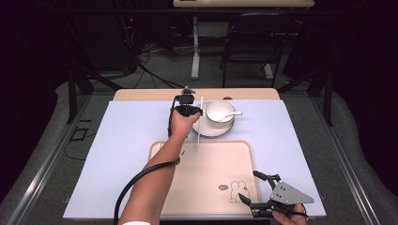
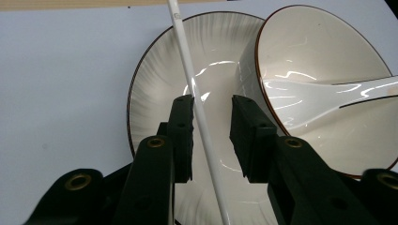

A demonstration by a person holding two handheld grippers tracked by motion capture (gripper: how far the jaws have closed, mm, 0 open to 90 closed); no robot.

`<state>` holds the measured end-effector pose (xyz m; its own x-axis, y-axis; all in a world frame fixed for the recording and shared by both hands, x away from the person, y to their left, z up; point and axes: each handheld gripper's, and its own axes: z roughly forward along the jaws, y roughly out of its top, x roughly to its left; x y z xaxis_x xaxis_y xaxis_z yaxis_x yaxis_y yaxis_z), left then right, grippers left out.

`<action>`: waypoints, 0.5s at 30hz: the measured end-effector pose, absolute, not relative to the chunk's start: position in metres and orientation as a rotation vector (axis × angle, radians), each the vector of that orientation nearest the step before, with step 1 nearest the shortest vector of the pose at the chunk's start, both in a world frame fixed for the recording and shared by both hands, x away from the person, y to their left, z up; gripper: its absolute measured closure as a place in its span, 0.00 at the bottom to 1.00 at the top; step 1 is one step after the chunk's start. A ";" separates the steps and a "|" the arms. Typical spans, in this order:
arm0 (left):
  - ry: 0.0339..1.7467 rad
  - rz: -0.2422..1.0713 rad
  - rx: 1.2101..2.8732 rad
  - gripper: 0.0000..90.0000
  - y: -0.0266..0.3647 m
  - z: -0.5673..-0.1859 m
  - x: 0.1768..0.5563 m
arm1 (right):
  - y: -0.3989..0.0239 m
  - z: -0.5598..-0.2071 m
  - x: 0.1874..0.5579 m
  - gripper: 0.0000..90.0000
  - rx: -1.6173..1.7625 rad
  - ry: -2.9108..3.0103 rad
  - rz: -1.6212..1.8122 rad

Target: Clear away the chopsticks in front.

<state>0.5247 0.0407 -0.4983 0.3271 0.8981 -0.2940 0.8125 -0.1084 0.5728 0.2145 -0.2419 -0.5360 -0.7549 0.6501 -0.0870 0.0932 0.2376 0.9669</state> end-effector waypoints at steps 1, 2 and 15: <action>1.506 0.172 1.935 0.78 0.041 -0.499 0.525 | -0.242 -0.536 0.214 0.16 0.681 2.038 1.543; 1.513 0.169 1.932 0.79 0.041 -0.500 0.525 | -0.242 -0.536 0.214 0.16 0.679 2.038 1.545; 1.535 0.153 1.931 0.81 0.037 -0.511 0.531 | -0.242 -0.536 0.214 0.16 0.680 2.039 1.549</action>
<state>0.5309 0.0369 -0.5109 0.3049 0.9042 -0.2990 0.8272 -0.0958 0.5537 0.2144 -0.2416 -0.5357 -0.7572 0.6481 -0.0812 0.0955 0.2329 0.9678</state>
